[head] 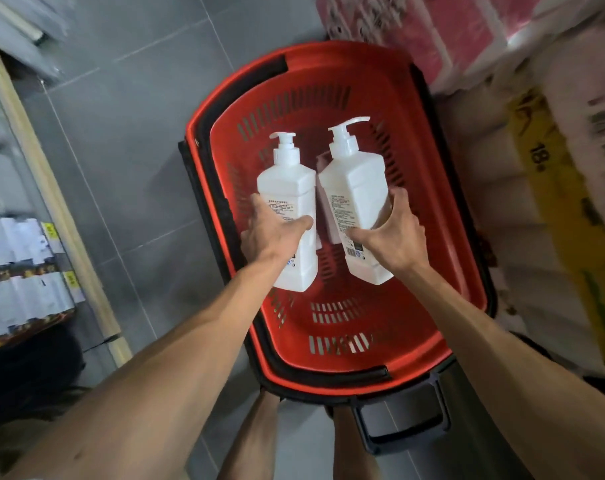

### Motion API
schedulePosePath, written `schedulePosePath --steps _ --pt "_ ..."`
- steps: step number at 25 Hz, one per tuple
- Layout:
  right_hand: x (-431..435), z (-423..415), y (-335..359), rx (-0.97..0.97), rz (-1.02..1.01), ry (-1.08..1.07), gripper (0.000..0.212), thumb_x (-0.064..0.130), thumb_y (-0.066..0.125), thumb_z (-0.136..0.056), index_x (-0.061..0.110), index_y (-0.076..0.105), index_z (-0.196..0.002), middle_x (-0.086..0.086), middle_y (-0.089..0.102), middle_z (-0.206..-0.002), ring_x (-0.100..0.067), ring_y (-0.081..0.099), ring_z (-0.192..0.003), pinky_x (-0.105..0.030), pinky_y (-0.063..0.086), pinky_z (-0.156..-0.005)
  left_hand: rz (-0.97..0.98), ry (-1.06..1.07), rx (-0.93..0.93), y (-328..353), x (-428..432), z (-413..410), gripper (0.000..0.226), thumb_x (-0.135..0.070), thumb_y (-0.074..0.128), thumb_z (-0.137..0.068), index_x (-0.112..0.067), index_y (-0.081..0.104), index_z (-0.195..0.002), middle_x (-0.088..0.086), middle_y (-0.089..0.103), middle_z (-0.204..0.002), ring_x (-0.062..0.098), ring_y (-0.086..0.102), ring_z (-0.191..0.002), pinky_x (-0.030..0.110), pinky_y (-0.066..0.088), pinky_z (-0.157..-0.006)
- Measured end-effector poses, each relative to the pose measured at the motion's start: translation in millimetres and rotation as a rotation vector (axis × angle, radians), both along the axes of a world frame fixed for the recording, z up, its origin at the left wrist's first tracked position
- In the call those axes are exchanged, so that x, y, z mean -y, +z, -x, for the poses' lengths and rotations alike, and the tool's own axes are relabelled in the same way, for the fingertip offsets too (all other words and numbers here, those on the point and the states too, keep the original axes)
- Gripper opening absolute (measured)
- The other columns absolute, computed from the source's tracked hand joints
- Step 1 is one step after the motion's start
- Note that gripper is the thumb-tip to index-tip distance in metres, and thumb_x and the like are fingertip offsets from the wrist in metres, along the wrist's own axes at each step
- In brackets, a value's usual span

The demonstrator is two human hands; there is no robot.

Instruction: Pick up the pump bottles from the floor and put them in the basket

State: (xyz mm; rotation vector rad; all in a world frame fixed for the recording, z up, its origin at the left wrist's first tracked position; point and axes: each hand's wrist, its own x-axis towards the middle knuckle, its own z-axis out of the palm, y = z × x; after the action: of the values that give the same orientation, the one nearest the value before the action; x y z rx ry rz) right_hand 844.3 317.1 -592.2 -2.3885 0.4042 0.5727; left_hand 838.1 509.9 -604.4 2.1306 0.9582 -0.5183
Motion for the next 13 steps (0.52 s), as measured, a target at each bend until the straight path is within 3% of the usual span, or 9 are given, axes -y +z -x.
schedulePosePath --steps 4,7,10,13 --pt "-3 -29 -45 -0.012 0.009 0.074 0.086 0.051 0.082 -0.059 0.027 0.036 -0.128 0.008 0.064 -0.097 -0.024 0.067 -0.092 -0.046 0.054 -0.085 -0.001 0.026 -0.013 -48 0 -21 0.075 -0.047 0.077 -0.059 -0.021 0.037 -0.117 0.001 0.065 -0.107 0.034 0.062 -0.097 0.036 0.048 -0.077" --pt "-9 -43 -76 -0.054 0.023 0.082 0.086 0.049 0.082 -0.061 0.027 0.035 -0.129 0.005 0.066 -0.106 -0.027 0.067 -0.099 -0.046 0.053 -0.089 0.002 0.081 -0.074 -77 2 -35 0.09 -0.046 0.077 -0.057 -0.016 0.034 -0.129 0.006 0.064 -0.111 0.037 0.062 -0.1 0.046 0.051 -0.089" --pt "-12 -48 -108 -0.102 0.039 0.057 0.082 0.049 0.083 -0.062 0.028 0.036 -0.126 0.009 0.064 -0.098 -0.025 0.066 -0.099 -0.042 0.05 -0.09 0.013 0.156 -0.135 -109 6 -45 0.082 -0.045 0.08 -0.057 -0.015 0.036 -0.12 0.009 0.064 -0.115 0.038 0.062 -0.103 0.046 0.051 -0.093" --pt "-13 -52 -143 -0.111 0.054 0.03 0.068 0.045 0.085 -0.066 0.026 0.038 -0.112 0.012 0.056 -0.088 -0.023 0.063 -0.091 -0.036 0.046 -0.079 0.003 0.184 -0.205 -148 10 -52 0.08 -0.042 0.081 -0.069 -0.011 0.037 -0.127 0.012 0.061 -0.126 0.038 0.06 -0.112 0.038 0.049 -0.091"
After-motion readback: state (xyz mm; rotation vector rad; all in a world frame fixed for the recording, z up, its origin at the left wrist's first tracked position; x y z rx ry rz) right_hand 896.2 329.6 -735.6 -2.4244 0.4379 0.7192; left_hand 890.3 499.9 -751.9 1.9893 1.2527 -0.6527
